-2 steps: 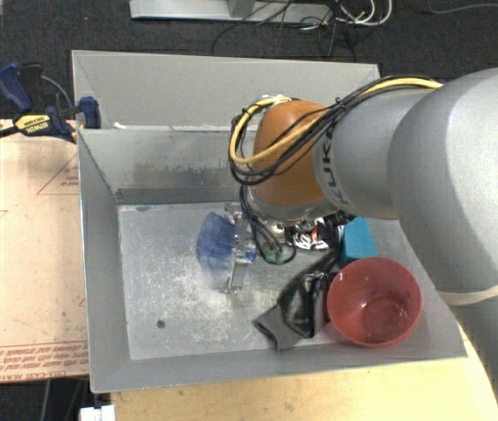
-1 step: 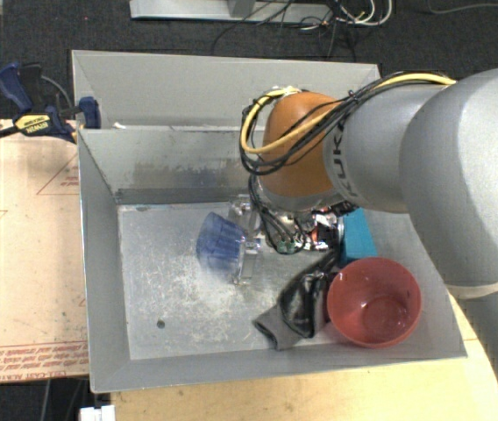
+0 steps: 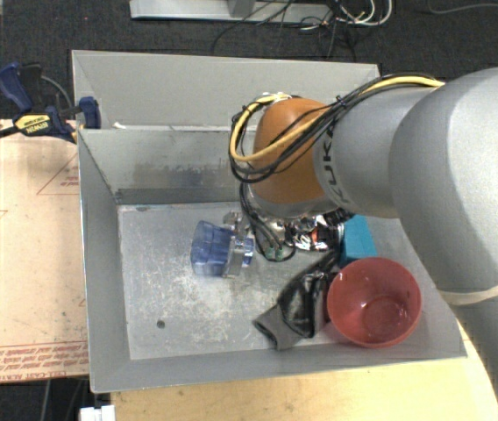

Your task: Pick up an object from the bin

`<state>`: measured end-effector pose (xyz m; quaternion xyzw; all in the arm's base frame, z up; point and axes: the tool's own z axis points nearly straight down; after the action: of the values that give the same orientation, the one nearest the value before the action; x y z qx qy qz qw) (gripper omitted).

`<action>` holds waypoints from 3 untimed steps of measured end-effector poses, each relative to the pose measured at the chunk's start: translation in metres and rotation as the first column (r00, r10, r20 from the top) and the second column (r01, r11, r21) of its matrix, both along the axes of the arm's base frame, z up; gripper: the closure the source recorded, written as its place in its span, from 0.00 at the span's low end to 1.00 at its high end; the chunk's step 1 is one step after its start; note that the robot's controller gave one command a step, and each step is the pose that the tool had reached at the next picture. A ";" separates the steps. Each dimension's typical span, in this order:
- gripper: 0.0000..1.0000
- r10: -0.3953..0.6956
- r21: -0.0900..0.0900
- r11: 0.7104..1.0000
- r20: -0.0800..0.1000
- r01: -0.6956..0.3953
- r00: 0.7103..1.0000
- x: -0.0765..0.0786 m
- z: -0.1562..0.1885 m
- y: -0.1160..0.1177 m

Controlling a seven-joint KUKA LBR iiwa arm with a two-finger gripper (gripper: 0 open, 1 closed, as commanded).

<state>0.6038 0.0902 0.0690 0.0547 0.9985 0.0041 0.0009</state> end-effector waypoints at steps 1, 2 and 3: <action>1.00 0.000 0.000 1.000 0.000 0.000 1.000 0.000 0.000 0.000; 1.00 0.000 -0.001 1.000 -0.004 0.000 1.000 -0.001 0.003 0.000; 1.00 0.001 -0.001 1.000 -0.014 -0.001 1.000 -0.004 0.029 0.000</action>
Offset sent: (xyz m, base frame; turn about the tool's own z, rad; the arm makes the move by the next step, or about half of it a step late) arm 0.0000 -0.0001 0.0727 0.0000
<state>0.5993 0.0899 0.0976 0.0543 0.9985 0.0030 -0.0061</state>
